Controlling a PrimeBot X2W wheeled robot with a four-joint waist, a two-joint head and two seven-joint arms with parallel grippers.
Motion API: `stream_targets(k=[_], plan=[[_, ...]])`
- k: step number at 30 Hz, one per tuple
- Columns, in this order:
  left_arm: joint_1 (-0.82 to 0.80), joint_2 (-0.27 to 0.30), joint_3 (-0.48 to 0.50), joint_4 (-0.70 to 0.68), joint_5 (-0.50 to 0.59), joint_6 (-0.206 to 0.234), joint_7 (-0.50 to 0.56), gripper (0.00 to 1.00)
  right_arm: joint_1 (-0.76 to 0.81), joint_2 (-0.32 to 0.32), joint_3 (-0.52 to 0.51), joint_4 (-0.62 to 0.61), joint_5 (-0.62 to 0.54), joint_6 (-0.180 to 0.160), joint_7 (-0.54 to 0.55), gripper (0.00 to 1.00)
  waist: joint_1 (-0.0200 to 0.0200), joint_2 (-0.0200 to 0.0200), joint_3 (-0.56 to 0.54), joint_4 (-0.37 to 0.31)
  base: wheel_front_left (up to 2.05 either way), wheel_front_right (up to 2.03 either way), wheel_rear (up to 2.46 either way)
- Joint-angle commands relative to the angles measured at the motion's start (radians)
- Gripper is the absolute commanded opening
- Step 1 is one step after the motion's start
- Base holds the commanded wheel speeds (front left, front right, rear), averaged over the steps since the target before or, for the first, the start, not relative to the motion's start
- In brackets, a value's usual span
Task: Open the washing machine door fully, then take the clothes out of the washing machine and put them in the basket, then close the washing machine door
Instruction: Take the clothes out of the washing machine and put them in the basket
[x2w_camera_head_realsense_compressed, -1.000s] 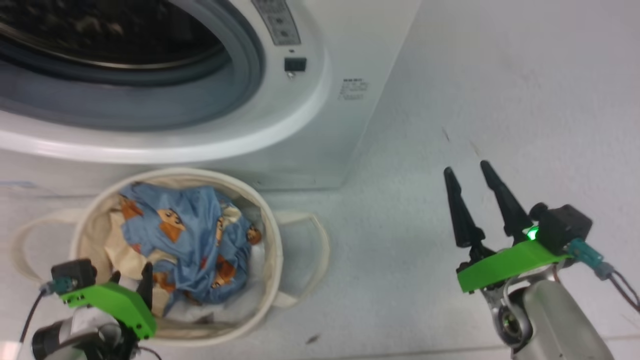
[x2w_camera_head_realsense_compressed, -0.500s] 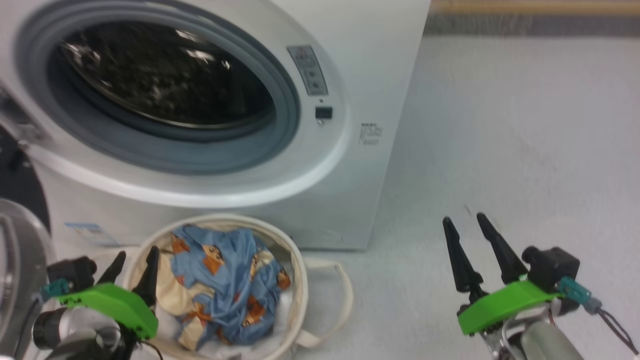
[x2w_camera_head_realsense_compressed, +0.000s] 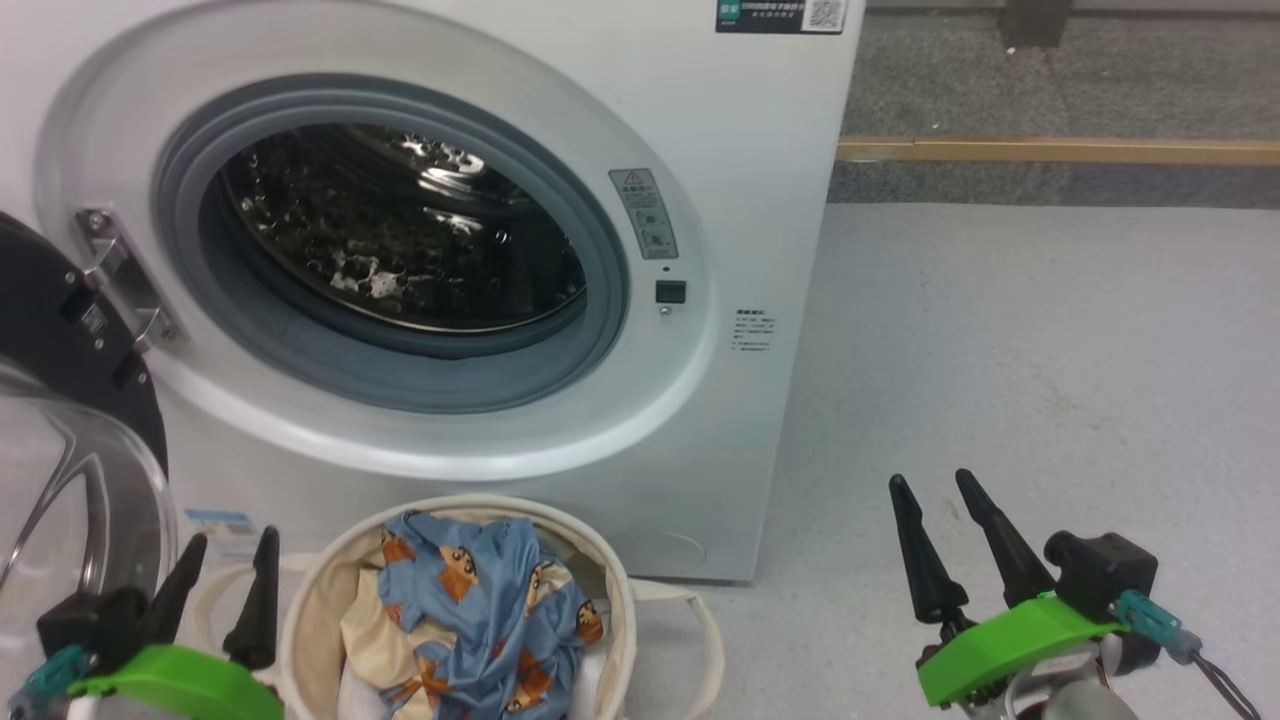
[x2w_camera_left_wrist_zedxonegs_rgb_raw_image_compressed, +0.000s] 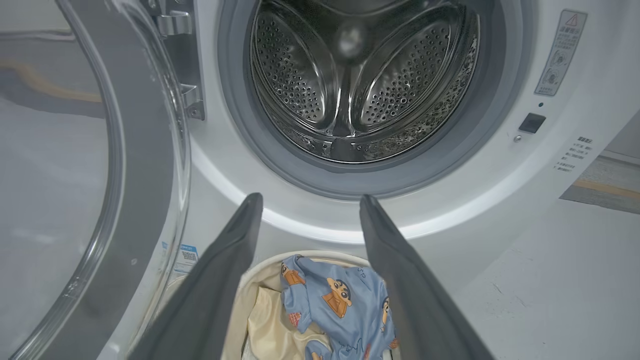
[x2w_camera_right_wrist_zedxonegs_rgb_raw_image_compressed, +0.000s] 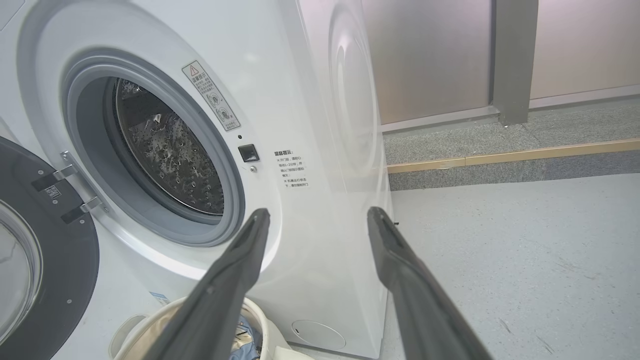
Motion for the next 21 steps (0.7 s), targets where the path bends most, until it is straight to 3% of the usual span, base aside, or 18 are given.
stream_targets(k=[1,12,17,21], plan=[[-0.026,0.045,0.055,-0.044,0.013,0.007,-0.012,1.00,-0.012,0.001,0.016,-0.032,-0.004,0.001,-0.012,1.00,0.0001,-0.0001,-0.007,-0.009,0.00,0.00,0.00],[0.097,0.046,0.110,-0.168,0.039,0.047,-0.012,1.00,0.002,0.009,0.016,-0.032,-0.016,0.001,-0.012,1.00,0.0001,-0.0001,-0.019,-0.038,0.00,0.00,0.00],[0.101,0.038,0.092,-0.173,0.045,0.027,-0.012,1.00,0.001,0.001,0.011,-0.033,-0.017,0.001,-0.012,1.00,0.0001,-0.0001,-0.024,-0.037,0.00,0.00,0.00],[0.099,0.040,0.098,-0.169,0.057,0.039,-0.012,1.00,-0.002,0.003,0.016,-0.034,-0.013,0.001,-0.012,1.00,0.0001,-0.0001,-0.030,-0.044,0.00,0.00,0.00]])
